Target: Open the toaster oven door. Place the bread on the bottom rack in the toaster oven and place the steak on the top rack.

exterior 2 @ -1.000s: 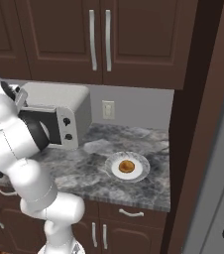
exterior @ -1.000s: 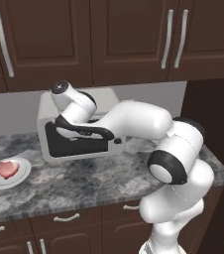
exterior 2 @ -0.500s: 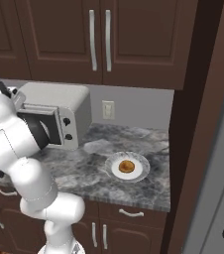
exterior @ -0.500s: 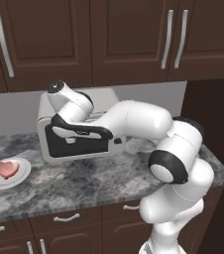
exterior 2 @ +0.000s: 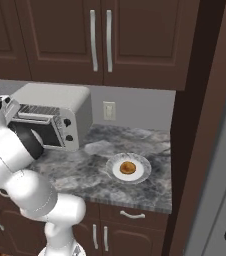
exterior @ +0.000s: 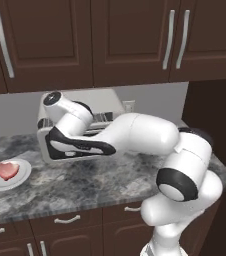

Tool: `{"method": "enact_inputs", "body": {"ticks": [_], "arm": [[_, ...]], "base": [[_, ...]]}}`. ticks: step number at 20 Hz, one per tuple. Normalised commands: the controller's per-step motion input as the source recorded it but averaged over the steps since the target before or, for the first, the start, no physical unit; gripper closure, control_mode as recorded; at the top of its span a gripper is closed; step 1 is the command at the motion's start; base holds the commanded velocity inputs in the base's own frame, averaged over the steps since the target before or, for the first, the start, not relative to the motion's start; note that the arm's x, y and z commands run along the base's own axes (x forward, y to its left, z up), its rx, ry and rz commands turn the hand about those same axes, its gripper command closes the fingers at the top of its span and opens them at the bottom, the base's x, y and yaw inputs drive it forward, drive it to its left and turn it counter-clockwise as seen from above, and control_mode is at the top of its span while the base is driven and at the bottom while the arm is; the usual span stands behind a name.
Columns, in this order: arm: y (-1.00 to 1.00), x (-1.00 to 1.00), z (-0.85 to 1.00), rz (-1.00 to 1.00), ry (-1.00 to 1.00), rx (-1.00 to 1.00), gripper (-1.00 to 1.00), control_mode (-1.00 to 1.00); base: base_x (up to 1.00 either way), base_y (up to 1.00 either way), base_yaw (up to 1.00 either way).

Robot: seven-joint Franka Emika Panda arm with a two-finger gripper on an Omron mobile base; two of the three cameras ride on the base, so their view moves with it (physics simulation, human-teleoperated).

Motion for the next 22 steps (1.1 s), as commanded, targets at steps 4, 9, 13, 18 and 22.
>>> {"method": "enact_inputs", "body": {"ticks": [4,9,13,18,22], "arm": [[0.0,-0.67,-0.04,-0.1,0.0,0.01,-1.0,-1.0],[0.0,-0.67,0.0,-0.13,0.0,0.06,-1.0,-1.0],[0.0,-0.52,0.2,-0.04,-0.01,0.02,-1.0,-1.0],[0.06,-0.43,0.27,-0.04,-0.16,-0.01,-1.0,-1.0],[0.12,-0.36,0.28,-0.1,-0.15,-0.07,-1.0,-1.0]], "base": [[0.0,0.0,0.0],[0.0,0.0,0.0],[0.0,0.0,0.0],[0.0,0.0,0.0],[0.0,0.0,0.0]]}}
